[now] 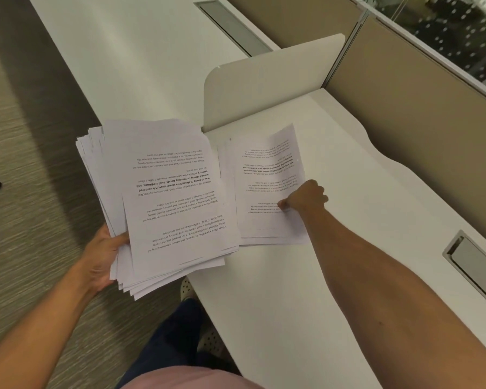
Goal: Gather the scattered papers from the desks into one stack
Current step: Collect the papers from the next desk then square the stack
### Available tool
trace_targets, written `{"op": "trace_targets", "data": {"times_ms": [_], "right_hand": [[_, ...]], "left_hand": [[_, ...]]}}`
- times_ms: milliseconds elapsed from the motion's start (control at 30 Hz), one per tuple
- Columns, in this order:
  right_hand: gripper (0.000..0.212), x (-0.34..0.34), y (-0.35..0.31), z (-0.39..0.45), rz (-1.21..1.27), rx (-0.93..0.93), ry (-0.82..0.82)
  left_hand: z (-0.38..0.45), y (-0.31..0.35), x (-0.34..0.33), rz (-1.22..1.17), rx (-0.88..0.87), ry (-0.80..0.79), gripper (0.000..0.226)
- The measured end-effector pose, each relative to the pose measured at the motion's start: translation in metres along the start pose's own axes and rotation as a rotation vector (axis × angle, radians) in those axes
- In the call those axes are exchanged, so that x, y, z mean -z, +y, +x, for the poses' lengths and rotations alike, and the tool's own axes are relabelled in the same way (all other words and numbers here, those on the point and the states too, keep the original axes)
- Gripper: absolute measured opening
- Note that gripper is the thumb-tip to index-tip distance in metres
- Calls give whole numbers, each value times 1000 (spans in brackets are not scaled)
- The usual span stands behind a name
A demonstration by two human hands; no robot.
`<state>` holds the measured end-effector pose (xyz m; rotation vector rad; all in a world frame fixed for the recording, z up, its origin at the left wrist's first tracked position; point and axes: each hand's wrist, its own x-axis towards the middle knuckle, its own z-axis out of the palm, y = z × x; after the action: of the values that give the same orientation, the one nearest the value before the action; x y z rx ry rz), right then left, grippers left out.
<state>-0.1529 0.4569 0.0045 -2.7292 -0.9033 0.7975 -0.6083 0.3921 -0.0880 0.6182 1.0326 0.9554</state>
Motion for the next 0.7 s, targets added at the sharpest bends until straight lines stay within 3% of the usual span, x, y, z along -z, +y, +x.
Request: {"op": "trace_targets", "data": {"times_ms": [133,233,367,567,700], "right_hand": [[75,14,7,8,120,104,-62],[75,33,16,10,290,128,-201],[52,75,45,12,472,149,-353],[59,141,94,13,707,334,-375],[53,157,96,-15,862,436,-476]], "left_hand": [[-2,0,-7,9,14,21,48],[-2,0,-13,3,23,8,46],[-1,0,-22,-4,55,1,52],[3,1,-37,-26,103,-9,49],[5,0,-53,-31,132,-94,51]]}}
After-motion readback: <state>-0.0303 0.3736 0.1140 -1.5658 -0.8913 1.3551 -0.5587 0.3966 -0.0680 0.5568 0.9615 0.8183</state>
